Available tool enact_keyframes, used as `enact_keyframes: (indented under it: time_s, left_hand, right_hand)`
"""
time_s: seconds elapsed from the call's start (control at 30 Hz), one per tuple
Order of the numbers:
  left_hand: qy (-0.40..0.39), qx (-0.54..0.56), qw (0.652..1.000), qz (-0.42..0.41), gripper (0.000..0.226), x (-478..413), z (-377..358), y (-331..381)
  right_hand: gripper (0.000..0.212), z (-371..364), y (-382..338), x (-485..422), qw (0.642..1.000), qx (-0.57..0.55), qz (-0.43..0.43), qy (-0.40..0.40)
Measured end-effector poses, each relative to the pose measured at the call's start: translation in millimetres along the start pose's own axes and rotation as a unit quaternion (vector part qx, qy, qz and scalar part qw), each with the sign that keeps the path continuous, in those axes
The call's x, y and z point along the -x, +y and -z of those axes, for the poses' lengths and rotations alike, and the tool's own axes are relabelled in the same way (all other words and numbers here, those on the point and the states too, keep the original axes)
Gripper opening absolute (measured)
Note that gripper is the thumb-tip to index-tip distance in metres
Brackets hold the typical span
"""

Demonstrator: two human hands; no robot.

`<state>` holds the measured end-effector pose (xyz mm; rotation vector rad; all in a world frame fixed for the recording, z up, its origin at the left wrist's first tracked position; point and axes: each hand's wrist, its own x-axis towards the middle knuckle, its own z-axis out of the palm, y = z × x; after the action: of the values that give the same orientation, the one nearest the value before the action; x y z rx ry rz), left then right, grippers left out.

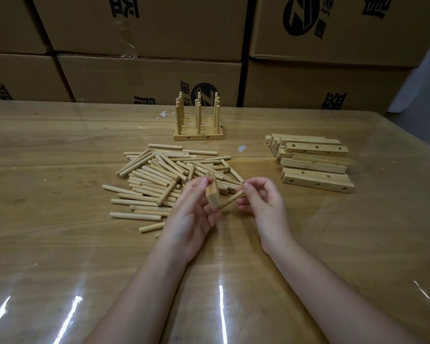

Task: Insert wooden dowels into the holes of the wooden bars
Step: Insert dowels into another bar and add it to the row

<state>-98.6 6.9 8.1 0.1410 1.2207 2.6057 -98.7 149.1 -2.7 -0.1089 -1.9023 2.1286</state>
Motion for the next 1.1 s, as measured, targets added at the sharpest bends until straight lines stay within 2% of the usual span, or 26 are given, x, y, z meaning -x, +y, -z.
enact_keyframes:
  time_s: [0.07,0.1,0.23,0.33,0.43,0.5,0.63,0.77,0.87,1.0,1.1]
  left_hand:
    - [-0.018,-0.028,0.999,-0.008,0.009,-0.4,0.8,-2.0]
    - [-0.024,-0.054,0.998,-0.013,0.017,-0.4,0.5,-3.4]
    - [-0.041,-0.178,0.982,-0.043,0.084,0.5,-2.7,-11.2]
    - [-0.041,-0.204,0.976,-0.058,0.102,3.1,-5.2,-14.8]
    - [-0.042,-0.212,0.976,-0.034,0.099,3.3,-6.9,-15.1]
    - [-0.043,-0.219,0.975,-0.011,0.090,3.9,-7.9,-14.4]
    - [-0.070,-0.215,0.974,-0.011,0.050,3.9,-6.9,-10.2]
    - [-0.052,-0.172,0.984,0.009,0.027,1.4,-6.5,-8.2]
    - [0.008,-0.123,0.992,0.009,0.033,-0.3,-4.6,-7.6]
    - [0.047,-0.037,0.998,-0.030,0.039,-2.6,-3.0,-6.2]
    - [0.067,-0.034,0.996,-0.048,0.038,-4.2,-3.2,-6.6]
  right_hand:
    - [0.016,-0.7,1.8,0.8,0.999,0.037,0.007,-0.021]
    - [0.020,-1.1,2.3,1.3,0.998,0.056,0.013,-0.031]
    - [0.025,-1.0,1.0,1.5,0.999,0.037,0.006,-0.033]
    - [0.020,0.6,-1.2,0.9,0.999,-0.020,-0.019,-0.022]
    - [0.015,0.9,-4.0,1.5,0.998,-0.055,-0.028,-0.004]
    - [0.014,1.3,-5.0,1.8,0.997,-0.075,-0.028,0.003]
    - [0.014,3.2,-6.2,0.7,0.990,-0.134,-0.036,0.019]
    - [0.015,2.8,-5.9,-1.4,0.986,-0.160,-0.039,0.033]
    - [0.015,3.4,-6.6,-2.7,0.983,-0.172,-0.039,0.043]
    - [0.010,6.8,-6.5,-3.6,0.973,-0.216,-0.057,0.064]
    - [0.008,9.5,-6.7,-4.9,0.964,-0.247,-0.065,0.068]
